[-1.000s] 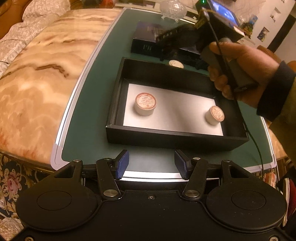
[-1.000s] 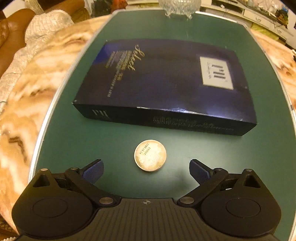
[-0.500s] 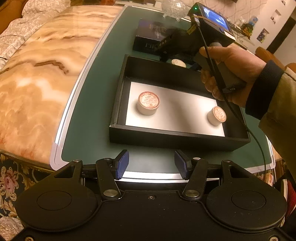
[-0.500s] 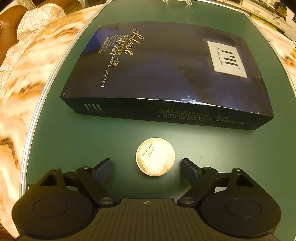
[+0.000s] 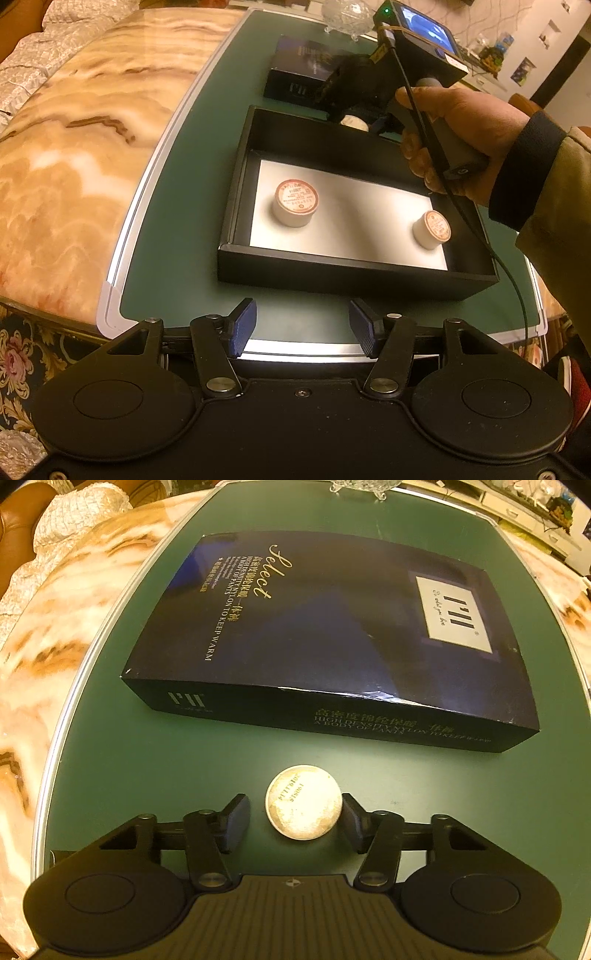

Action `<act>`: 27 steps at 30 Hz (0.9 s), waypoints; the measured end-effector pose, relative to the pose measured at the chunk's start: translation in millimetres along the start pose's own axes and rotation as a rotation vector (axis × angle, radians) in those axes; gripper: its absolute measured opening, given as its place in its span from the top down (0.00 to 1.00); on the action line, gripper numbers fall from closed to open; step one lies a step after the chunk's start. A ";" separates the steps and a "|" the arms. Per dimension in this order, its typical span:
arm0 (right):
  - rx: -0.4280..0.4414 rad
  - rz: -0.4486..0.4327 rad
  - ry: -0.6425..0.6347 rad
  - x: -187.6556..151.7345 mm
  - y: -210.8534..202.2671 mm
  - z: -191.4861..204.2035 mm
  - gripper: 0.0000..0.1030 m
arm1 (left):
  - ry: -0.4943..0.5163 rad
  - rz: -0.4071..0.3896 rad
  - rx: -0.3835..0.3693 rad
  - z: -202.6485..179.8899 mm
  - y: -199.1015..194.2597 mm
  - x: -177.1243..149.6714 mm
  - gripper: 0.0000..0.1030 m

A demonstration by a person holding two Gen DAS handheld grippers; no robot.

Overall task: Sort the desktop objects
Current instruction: 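Lower the right tool onto the white-topped tin and close on it, then lift the white-topped tin with the right tool and carry it over the tray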

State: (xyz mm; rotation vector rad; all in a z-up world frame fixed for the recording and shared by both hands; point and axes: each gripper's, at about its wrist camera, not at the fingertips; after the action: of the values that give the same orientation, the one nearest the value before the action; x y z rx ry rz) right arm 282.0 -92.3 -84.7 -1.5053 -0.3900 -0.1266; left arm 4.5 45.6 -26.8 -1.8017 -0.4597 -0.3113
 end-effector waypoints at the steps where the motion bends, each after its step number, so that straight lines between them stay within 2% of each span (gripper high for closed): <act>1: 0.002 0.000 0.002 -0.1 -0.4 -0.6 0.48 | 0.000 0.000 0.000 0.0 0.0 0.0 0.46; 7: 0.007 -0.002 0.004 -1.3 -1.4 -2.2 0.51 | 0.002 0.002 -0.003 -0.1 0.4 -0.3 0.46; 12: 0.009 -0.006 0.011 -0.2 0.9 -0.1 0.56 | 0.002 -0.001 -0.003 0.5 0.1 0.3 0.46; 27: 0.017 -0.039 0.023 -1.3 -11.6 0.2 0.57 | 0.007 -0.005 -0.005 -0.7 -2.3 0.0 0.46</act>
State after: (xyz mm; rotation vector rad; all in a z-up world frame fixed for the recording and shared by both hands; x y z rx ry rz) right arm 277.0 -93.2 -74.2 -1.4791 -0.4016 -0.1706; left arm 3.5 45.5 -24.6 -1.8042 -0.4592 -0.3229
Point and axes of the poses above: each gripper's, at about its wrist camera, not at the fingertips, and y roughly the way its jaws point, z to its left, x to its top, and after that the axes turned 3 degrees about -y, right-handed
